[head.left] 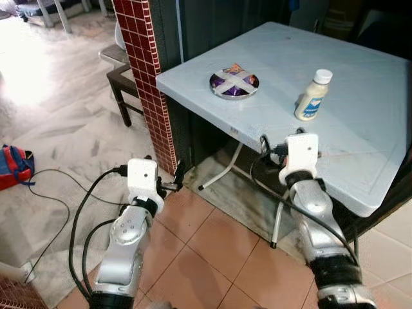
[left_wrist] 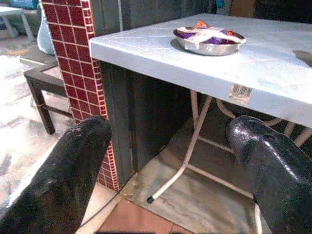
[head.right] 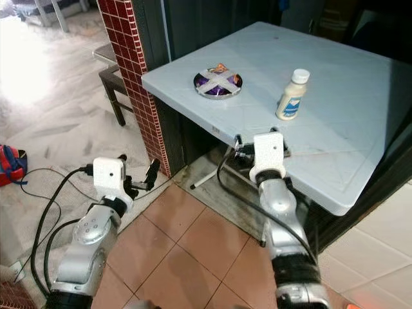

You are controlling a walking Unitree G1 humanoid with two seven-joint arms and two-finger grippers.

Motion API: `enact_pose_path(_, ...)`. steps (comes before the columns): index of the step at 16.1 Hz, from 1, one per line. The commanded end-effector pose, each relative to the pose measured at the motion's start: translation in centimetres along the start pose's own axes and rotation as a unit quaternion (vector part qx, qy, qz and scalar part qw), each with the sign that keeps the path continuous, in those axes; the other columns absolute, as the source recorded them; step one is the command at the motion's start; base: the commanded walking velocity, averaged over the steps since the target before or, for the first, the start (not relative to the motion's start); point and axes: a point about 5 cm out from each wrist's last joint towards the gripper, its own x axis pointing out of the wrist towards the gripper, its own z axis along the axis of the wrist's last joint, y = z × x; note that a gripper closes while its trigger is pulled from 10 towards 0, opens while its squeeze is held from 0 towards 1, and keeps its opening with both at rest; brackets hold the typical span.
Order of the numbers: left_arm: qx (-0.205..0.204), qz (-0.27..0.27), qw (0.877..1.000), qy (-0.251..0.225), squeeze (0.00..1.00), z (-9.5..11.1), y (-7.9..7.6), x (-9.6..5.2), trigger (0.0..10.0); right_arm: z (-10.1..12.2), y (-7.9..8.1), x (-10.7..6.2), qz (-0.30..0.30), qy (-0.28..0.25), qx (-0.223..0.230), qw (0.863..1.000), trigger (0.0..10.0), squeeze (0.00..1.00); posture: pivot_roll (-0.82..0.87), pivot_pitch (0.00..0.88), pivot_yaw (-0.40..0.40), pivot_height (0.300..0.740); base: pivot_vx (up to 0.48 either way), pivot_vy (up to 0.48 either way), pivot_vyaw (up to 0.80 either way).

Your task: Restocking fridge

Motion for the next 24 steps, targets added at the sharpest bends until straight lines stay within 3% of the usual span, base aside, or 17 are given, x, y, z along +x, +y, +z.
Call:
enact_pose_path(1, 0.001, -0.002, 1.0, 0.005, 0.0, -0.1, 0.1, 0.1, 10.0, 0.1, -0.7, 0.1, -0.014, -0.004, -0.003, 1.0, 10.0, 0.0, 0.04, 0.0, 0.044, 0.74, 0.255, 0.0, -0.8)
enact_pose_path(9, 0.0, -0.001, 1.0, 0.009, 0.0, -0.4, -0.1, -0.2, 10.0, 0.2, 0.3, 0.1, -0.002, -0.018, -0.019, 1.0, 10.0, 0.0, 0.05, 0.0, 0.037, 0.74, 0.252, 0.0, -0.77)
enact_pose_path(14, 0.0, -0.002, 1.0, 0.006, 0.0, -0.3, 0.0, 0.1, 10.0, 0.7, -0.1, 0.3, -0.005, -0.038, -0.041, 0.998, 10.0, 0.0, 0.05, 0.0, 0.039, 0.74, 0.342, 0.0, 0.0)
enact_pose_path(24, -0.01, 0.004, 1.0, 0.003, 0.0, -0.2, 0.0, 0.0, 10.0, 0.8, 0.1, 0.4, -0.001, -0.045, -0.048, 0.998, 10.0, 0.0, 0.05, 0.0, 0.038, 0.74, 0.342, 0.304, 0.0)
